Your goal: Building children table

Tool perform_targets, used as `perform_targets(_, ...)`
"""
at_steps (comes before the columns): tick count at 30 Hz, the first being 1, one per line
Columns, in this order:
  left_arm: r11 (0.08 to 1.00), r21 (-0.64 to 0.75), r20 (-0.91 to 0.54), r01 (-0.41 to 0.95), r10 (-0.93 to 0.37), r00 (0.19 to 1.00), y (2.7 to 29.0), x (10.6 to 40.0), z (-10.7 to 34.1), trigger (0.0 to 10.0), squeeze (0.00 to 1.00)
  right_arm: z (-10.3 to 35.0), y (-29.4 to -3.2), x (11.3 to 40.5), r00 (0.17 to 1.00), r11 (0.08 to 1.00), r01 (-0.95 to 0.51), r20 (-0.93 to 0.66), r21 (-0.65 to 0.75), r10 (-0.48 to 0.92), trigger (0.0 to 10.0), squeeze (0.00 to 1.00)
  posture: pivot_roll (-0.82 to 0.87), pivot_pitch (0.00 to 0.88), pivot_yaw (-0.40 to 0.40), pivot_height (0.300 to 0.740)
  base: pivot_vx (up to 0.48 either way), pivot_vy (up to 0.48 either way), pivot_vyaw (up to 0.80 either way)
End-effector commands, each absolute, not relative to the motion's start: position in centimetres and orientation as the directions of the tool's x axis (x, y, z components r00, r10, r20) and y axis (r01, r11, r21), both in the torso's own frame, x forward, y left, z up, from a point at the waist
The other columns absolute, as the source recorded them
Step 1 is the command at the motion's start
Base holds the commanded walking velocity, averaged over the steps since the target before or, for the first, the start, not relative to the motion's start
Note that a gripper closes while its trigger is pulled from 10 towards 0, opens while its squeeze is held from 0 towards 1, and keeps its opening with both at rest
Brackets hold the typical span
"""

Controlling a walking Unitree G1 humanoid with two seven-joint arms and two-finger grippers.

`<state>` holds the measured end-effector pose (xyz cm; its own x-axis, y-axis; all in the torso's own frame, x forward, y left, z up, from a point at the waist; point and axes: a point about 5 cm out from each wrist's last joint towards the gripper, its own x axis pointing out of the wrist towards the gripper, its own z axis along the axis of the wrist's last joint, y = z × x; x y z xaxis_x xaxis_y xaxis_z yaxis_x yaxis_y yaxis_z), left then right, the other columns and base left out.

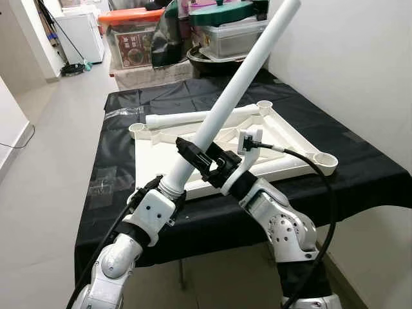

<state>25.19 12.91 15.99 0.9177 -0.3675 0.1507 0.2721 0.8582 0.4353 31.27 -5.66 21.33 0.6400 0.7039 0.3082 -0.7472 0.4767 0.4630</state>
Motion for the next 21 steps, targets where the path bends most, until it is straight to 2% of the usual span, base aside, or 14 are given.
perform_targets(1, 0.845, 0.451, 0.134, 0.287, -0.381, 0.915, 13.0, 25.0, 15.6, 10.0, 0.00, 21.1, -5.1, 31.2, 0.624, 0.449, -0.752, 0.304, 0.482, 0.720, 10.0, 0.00, -0.10, 0.000, 0.034, 0.740, 0.000, 0.000, 0.00)
perform_targets(7, 0.843, 0.451, 0.123, 0.293, -0.384, 0.915, 13.1, 24.9, 15.4, 10.0, 0.00, 21.3, -5.0, 31.5, 0.633, 0.442, -0.741, 0.307, 0.506, 0.711, 10.0, 0.00, -0.10, 0.000, 0.029, 0.740, 0.000, 0.000, 0.00)
perform_targets(11, 0.799, 0.509, 0.108, 0.321, -0.430, 0.896, 12.7, 24.5, 15.2, 10.0, 0.00, 21.3, -5.0, 31.8, 0.632, 0.432, -0.736, 0.303, 0.521, 0.713, 10.0, 0.00, -0.10, 0.000, 0.024, 0.740, 0.000, 0.000, 0.00)
perform_targets(21, 0.784, 0.498, 0.090, 0.370, -0.471, 0.877, 12.2, 23.9, 14.8, 10.0, 0.00, 20.7, -5.0, 31.9, 0.632, 0.424, -0.727, 0.285, 0.540, 0.721, 10.0, 0.00, -0.09, 0.000, 0.023, 0.740, 0.000, 0.000, 0.00)
